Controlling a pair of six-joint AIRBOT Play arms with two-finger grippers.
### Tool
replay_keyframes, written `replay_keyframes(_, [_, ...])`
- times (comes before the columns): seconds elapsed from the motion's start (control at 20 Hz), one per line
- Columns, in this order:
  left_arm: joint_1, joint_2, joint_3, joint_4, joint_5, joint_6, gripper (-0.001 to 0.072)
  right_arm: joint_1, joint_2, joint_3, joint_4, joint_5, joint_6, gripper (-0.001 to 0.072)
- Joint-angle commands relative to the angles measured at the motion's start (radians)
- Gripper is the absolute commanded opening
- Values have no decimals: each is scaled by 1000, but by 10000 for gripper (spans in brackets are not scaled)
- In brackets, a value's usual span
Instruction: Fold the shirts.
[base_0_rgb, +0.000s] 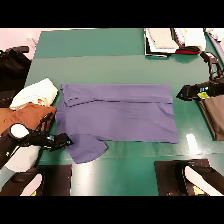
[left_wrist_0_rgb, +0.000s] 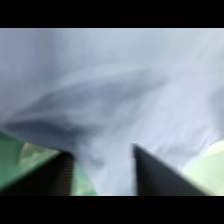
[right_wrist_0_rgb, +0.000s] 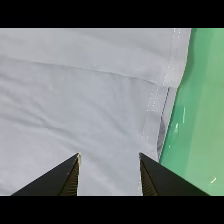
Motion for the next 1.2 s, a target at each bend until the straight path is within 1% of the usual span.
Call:
replay_keyframes(0.0, [0, 4, -10, -81, 43, 37, 97, -3, 6, -2, 0, 24, 2, 432])
replay_keyframes(0.05, [0, 4, 12, -81, 24, 56, 22, -15, 6, -3, -3, 50, 2, 432])
replay_keyframes(0.15, [0, 4, 69, -53, -29, 66, 21, -76, 11, -47, -14, 116, -4, 433])
replay_keyframes(0.25, [0, 4, 116, -18, -63, 84, 21, -174, 33, -163, -43, 158, -24, 434])
replay_keyframes(0.35, [0, 4, 136, -7, -63, 85, 21, -294, 42, -315, -59, 164, -26, 626])
replay_keyframes(0.4, [0, 4, 141, -8, -59, 85, 21, -346, 32, -386, -47, 159, -26, 624])
replay_keyframes(0.45, [0, 4, 142, -8, -58, 85, 21, -378, 10, -446, -24, 145, -26, 594])
replay_keyframes(0.5, [0, 4, 142, -7, -59, 85, 21, -392, -14, -488, -3, 129, -35, 519])
replay_keyframes(0.55, [0, 4, 142, -6, -59, 85, 21, -393, -36, -522, 24, 107, -43, 503])
replay_keyframes(0.7, [0, 4, 142, -8, -59, 103, 21, -338, -91, -560, 119, 41, -52, 490])
replay_keyframes(0.75, [0, 4, 142, -8, -60, 103, 21, -303, -107, -559, 124, 28, -52, 446])
replay_keyframes(0.8, [0, 4, 142, -7, -63, 103, 21, -267, -119, -560, 122, 19, -52, 446])
replay_keyframes(0.85, [0, 4, 142, -4, -67, 103, 21, -237, -130, -559, 122, 10, -52, 405])
replay_keyframes(0.95, [0, 4, 142, 3, -79, 103, 21, -194, -137, -557, 119, 6, -74, 239])
replay_keyframes(1.0, [0, 4, 142, 2, -102, 103, 20, -180, -129, -557, 119, 8, -83, 115])
replay_keyframes(1.05, [0, 4, 144, 4, -136, 103, 19, -171, -105, -556, 115, 12, -89, 25])
replay_keyframes(1.15, [0, 57, 148, 35, -194, 102, 19, -158, -27, -550, 77, 32, -89, 24])
